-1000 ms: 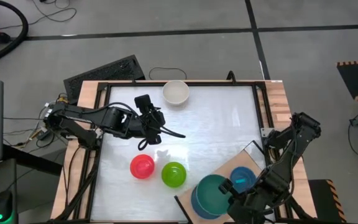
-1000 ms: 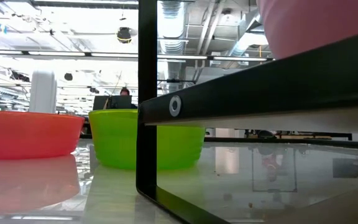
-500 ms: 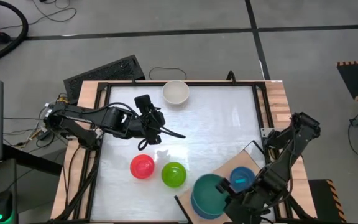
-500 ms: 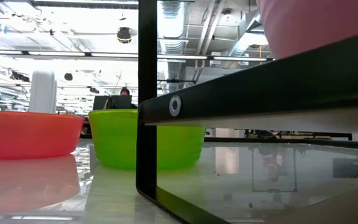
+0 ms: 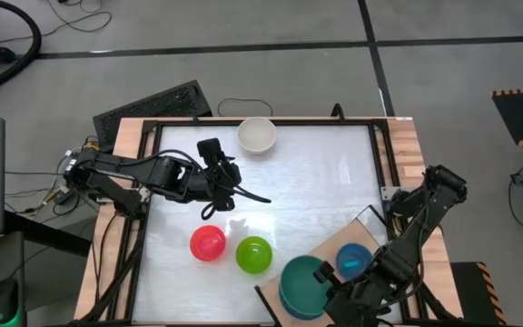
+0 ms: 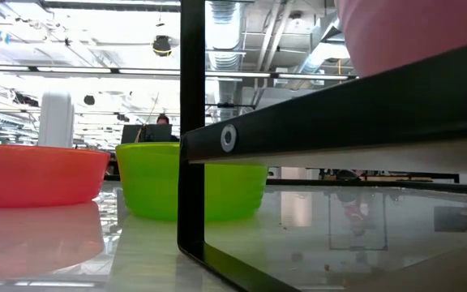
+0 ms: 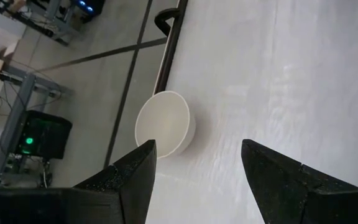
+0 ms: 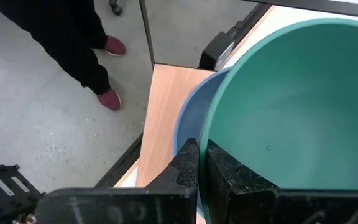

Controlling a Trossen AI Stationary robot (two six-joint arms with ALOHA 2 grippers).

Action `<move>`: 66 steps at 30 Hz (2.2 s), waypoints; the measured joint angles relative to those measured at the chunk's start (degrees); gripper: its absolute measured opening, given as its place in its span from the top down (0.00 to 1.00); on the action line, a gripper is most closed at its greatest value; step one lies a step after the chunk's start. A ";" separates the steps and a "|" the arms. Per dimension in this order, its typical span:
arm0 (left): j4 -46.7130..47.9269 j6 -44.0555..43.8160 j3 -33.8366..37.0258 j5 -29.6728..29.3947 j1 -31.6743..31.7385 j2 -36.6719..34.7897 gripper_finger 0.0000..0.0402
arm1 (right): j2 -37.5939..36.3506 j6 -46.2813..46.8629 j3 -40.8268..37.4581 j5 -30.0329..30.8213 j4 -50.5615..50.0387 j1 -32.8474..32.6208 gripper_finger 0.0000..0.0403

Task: Place and stack bowls onto a shelf
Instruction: Stack the dark green bowl on top of the light blue bowl on the shelf

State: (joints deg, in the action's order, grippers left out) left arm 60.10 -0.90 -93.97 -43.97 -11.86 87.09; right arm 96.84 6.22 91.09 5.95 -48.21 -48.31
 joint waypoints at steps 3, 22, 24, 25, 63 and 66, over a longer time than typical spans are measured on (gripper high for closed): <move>0.01 -0.06 0.00 0.02 0.00 0.00 0.45 | 0.74 -0.01 0.00 -0.28 1.13 0.02 0.92; 0.02 0.18 0.00 0.02 0.00 0.01 0.45 | 0.98 4.33 0.00 0.03 0.66 -0.02 0.81; 0.02 0.14 0.00 0.02 0.00 0.02 0.45 | 0.98 4.33 0.00 0.09 0.54 -0.02 0.81; 0.01 0.14 0.00 0.02 0.00 0.01 0.45 | 0.98 4.33 0.00 0.11 0.40 -0.02 0.80; 0.00 -1.25 0.00 0.04 0.00 0.02 0.45 | 0.98 2.32 0.00 -0.58 1.19 0.09 0.58; 0.00 -1.30 0.00 0.04 0.00 0.02 0.45 | 0.98 2.80 0.00 1.25 0.78 0.12 0.51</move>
State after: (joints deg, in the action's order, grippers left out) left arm 60.10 -2.20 -93.97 -43.92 -11.86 87.11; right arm 97.82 9.02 91.09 7.20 -47.43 -48.20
